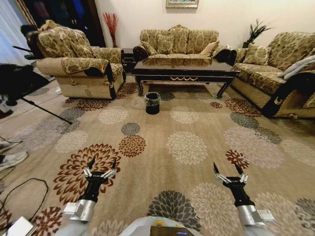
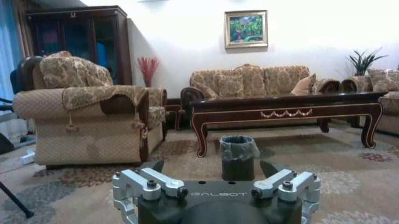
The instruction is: Move to the front of the table and pick up the trash from the floor, then place it into the trash bin.
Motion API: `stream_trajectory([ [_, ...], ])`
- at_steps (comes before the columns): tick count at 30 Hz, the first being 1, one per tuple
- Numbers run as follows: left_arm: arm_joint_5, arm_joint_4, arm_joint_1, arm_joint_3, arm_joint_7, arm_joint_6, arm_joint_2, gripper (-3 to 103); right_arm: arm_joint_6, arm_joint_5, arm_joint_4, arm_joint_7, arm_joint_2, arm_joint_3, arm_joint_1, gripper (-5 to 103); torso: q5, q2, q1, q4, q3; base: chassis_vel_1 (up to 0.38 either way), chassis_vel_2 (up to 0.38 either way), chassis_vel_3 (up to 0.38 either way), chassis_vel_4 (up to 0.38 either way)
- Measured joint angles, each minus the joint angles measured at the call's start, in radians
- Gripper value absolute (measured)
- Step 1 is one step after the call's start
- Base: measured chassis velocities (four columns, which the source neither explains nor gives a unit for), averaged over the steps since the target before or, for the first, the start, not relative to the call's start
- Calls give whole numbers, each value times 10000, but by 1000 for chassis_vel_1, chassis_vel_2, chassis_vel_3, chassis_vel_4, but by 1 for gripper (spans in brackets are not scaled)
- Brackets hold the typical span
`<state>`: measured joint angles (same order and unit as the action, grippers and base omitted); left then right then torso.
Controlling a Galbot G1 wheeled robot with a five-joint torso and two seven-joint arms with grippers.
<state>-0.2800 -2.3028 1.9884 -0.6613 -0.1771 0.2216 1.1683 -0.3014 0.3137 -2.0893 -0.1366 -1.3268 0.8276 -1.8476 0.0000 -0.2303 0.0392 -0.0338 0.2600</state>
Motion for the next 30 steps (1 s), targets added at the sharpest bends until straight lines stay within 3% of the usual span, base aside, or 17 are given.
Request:
stream_trajectory([
  [30, 0, 0, 0, 0, 0, 0, 0, 100, 0, 0, 0, 0, 0, 0, 0, 100, 0, -1199, 377, 0, 822, 0, 0, 0, 0],
])
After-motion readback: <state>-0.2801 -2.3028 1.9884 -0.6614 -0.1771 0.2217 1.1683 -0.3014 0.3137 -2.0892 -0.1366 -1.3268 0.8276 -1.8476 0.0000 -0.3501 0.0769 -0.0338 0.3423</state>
